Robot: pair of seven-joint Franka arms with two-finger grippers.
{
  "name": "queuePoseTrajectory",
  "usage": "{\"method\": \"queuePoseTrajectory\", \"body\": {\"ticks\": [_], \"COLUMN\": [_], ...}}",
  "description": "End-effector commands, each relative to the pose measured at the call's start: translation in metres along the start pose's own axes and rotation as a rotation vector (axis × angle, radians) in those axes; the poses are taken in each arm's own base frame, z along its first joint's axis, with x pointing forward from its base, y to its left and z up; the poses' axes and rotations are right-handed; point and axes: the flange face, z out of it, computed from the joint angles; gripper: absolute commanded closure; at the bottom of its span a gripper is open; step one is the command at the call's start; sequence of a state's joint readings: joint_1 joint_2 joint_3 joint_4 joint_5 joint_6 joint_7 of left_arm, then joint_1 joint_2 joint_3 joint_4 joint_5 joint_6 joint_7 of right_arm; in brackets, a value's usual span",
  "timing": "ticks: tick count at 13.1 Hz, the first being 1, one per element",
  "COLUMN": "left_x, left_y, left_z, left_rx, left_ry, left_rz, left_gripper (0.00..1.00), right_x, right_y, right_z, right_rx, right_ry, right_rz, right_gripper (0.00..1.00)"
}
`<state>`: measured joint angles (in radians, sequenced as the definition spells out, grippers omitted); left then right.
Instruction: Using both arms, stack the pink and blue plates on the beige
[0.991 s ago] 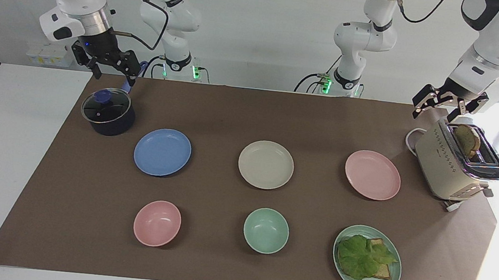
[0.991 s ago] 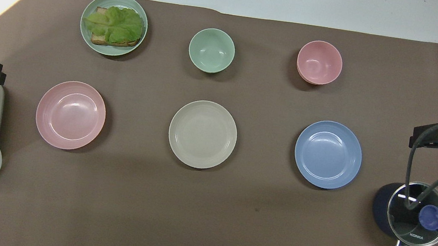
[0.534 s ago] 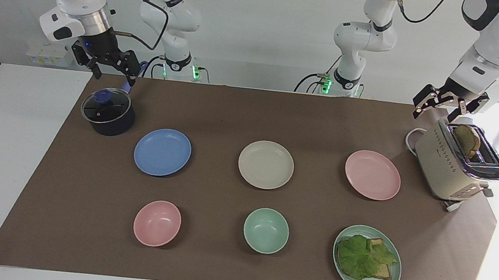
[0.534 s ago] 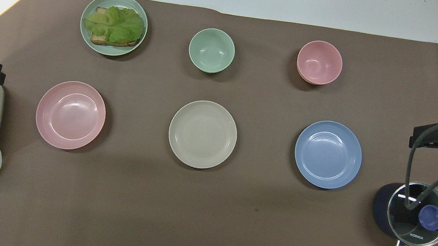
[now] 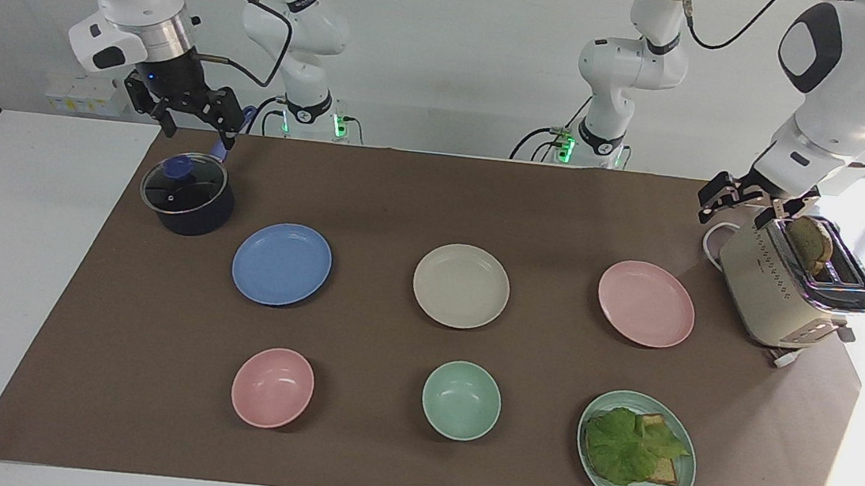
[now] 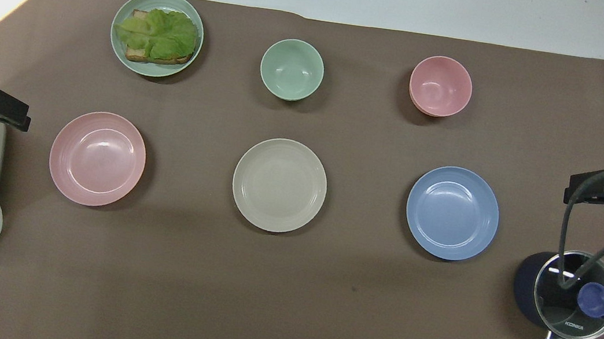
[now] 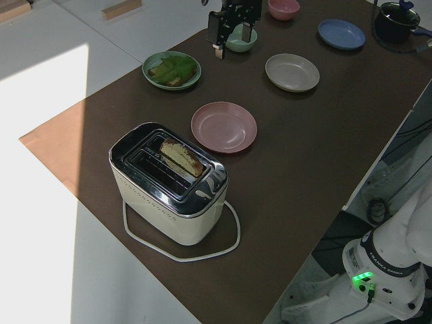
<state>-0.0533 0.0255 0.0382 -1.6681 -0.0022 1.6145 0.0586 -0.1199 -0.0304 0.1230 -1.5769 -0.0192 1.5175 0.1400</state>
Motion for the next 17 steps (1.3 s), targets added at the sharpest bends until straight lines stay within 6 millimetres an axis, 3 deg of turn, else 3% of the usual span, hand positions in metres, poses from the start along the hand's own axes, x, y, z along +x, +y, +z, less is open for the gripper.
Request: {"method": "queuePoseTrajectory", "body": {"ticks": [1, 6, 9, 11, 13, 14, 17], "left_x": [-0.008, -0.001, 0.022, 0.027, 0.025, 0.025, 0.020], "left_y": [-0.020, -0.043, -0.048, -0.051, -0.055, -0.063, -0.065], "left_z": [0.035, 0.104, 0.170, 0.210, 0.234, 0.238, 0.259], "left_rx": [0.006, 0.004, 0.000, -0.001, -0.002, -0.003, -0.009], "left_ry": [0.022, 0.027, -0.036, -0.062, -0.064, -0.064, -0.111], "left_rz": [-0.019, -0.056, -0.070, -0.073, -0.080, -0.095, -0.099], "left_gripper": [0.00, 0.00, 0.00, 0.00, 0.00, 0.00, 0.00], "right_x": [0.002, 0.002, 0.002, 0.002, 0.002, 0.002, 0.002], "right_y": [0.001, 0.001, 0.002, 0.002, 0.003, 0.005, 0.005], "right_z": [-0.003, -0.003, -0.002, -0.002, -0.003, -0.003, -0.002], "right_rx": [0.023, 0.023, 0.023, 0.023, 0.023, 0.023, 0.024], "right_ry": [0.014, 0.014, 0.012, 0.012, 0.014, 0.014, 0.012], "right_rz": [-0.014, -0.014, -0.014, -0.014, -0.012, -0.012, -0.012], "right_gripper": [0.00, 0.00, 0.00, 0.00, 0.00, 0.00, 0.00]}}
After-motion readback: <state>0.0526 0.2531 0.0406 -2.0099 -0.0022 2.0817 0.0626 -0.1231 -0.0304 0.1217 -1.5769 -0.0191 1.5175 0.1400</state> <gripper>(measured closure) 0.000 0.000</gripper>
